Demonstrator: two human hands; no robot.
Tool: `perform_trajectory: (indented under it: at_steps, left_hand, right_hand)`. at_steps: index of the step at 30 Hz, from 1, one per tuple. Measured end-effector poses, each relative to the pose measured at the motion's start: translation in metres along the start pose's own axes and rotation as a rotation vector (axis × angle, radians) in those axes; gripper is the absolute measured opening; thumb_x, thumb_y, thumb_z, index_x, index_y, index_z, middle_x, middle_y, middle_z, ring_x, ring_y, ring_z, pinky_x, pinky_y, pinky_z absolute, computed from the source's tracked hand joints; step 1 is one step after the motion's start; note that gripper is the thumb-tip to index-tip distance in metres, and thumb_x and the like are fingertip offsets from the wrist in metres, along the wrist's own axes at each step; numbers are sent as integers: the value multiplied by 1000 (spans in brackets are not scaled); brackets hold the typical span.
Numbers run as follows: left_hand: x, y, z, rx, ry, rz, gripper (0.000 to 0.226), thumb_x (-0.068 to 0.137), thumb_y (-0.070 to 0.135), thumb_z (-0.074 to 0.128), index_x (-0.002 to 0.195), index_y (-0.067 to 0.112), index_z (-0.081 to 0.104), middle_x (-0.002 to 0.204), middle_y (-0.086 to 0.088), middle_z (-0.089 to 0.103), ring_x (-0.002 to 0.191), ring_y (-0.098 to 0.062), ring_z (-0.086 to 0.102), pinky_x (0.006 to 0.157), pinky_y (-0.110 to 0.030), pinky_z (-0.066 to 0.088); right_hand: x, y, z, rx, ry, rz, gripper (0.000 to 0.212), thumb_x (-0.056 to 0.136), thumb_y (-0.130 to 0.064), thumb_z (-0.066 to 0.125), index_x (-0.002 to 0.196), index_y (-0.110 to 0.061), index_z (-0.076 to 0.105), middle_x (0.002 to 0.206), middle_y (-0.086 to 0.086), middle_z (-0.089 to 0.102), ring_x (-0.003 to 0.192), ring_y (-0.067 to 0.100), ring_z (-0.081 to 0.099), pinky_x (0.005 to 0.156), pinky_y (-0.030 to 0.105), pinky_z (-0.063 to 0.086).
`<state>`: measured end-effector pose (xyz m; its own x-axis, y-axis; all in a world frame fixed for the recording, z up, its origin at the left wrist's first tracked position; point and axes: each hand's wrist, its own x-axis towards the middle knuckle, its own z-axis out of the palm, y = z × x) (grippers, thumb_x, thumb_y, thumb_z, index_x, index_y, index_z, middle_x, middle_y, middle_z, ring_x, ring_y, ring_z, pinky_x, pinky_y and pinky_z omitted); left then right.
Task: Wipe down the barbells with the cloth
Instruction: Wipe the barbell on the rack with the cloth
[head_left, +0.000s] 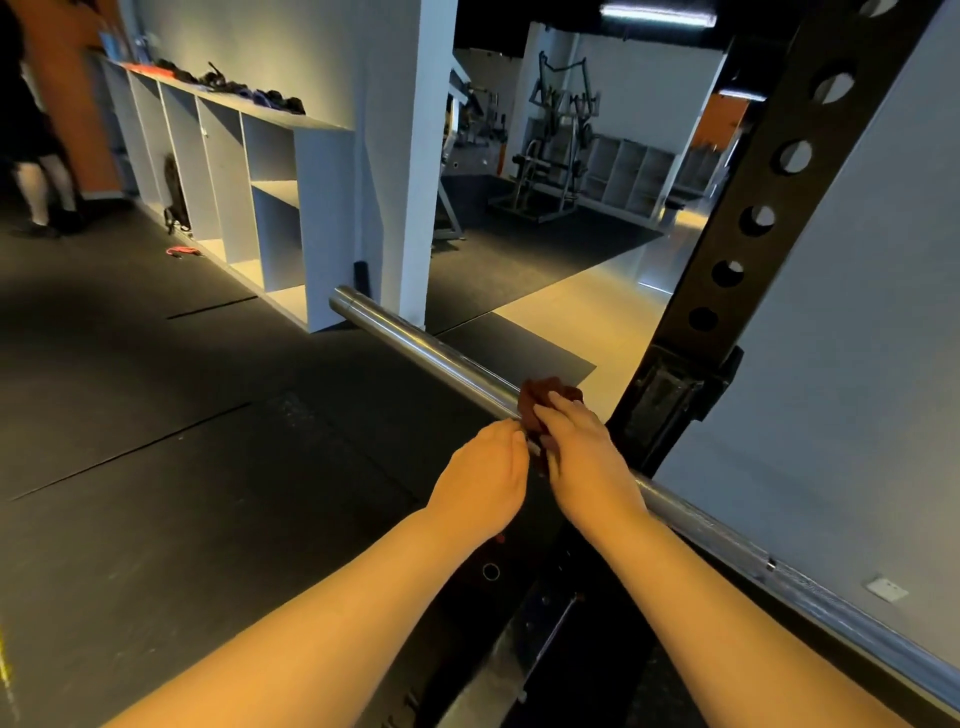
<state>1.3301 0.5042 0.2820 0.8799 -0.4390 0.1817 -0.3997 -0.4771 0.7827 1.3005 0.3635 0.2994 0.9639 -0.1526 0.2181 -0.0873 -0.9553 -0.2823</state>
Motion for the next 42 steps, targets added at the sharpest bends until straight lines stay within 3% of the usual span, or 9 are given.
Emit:
perform_trajectory:
  at_steps: [4,7,13,18,22,26,33,37,42]
  left_hand:
    - [3,-4,5,-22,44,-60,30,110,34,33,125,23,57,107,5,63,83,-11,65,81,-41,58]
    - [2,-9,6,-24,48,-67,30,110,34,34,129,23,54,114,2,61,89,-12,64,85,-43,57]
    - [-8,-29,-3,61,23,-146,49,111,32,33,158,19,30,164,-1,32,148,-15,35,121,-31,28]
    - [10,-14,5,-126,133,-101,40,111,25,36,151,24,40,142,5,53,120,-6,57,105,-20,45]
    - [14,-27,11,-185,190,-158,37,110,26,34,146,28,46,140,7,56,123,-10,58,110,-36,46]
    - [2,-41,10,-47,180,-167,49,111,23,36,159,19,27,166,2,27,150,-5,24,122,-20,19]
    - [32,-26,10,-232,219,-47,47,111,21,34,158,26,29,160,9,33,137,9,31,111,-3,23]
    - [41,-41,12,-227,224,-43,48,111,29,35,158,33,30,164,8,30,146,-3,33,122,-35,32]
    - [54,-37,16,-228,266,3,47,111,36,32,156,43,20,168,16,11,154,-2,8,128,-40,13]
  right_hand:
    - [30,-1,-6,-46,-163,142,50,110,-37,33,156,-19,28,158,12,32,143,32,33,118,46,33]
    - [40,-25,7,-300,-115,94,55,107,-33,43,154,-10,28,152,18,37,144,37,32,124,53,20]
    - [34,-17,14,-476,-76,-150,64,108,-36,40,159,-7,17,160,16,31,149,34,28,126,46,16]
    - [71,-32,5,-357,-200,-5,45,107,-37,44,142,-10,41,135,14,55,120,31,56,98,42,47]
    - [71,-41,24,-412,-142,-123,65,104,-35,51,154,-5,24,149,19,42,131,34,49,108,43,45]
    - [71,-24,14,-389,-194,-226,73,106,-38,44,163,-14,4,164,14,24,144,34,37,113,46,38]
    - [75,-20,13,-296,-232,-252,76,105,-37,46,163,-15,3,169,12,15,149,30,32,116,44,37]
    - [85,-15,3,-244,-287,-152,70,108,-44,35,163,-18,1,167,10,22,141,32,43,110,47,43]
    - [78,-17,-6,131,-335,-208,76,105,-30,49,163,-22,1,164,5,30,141,23,45,115,41,41]
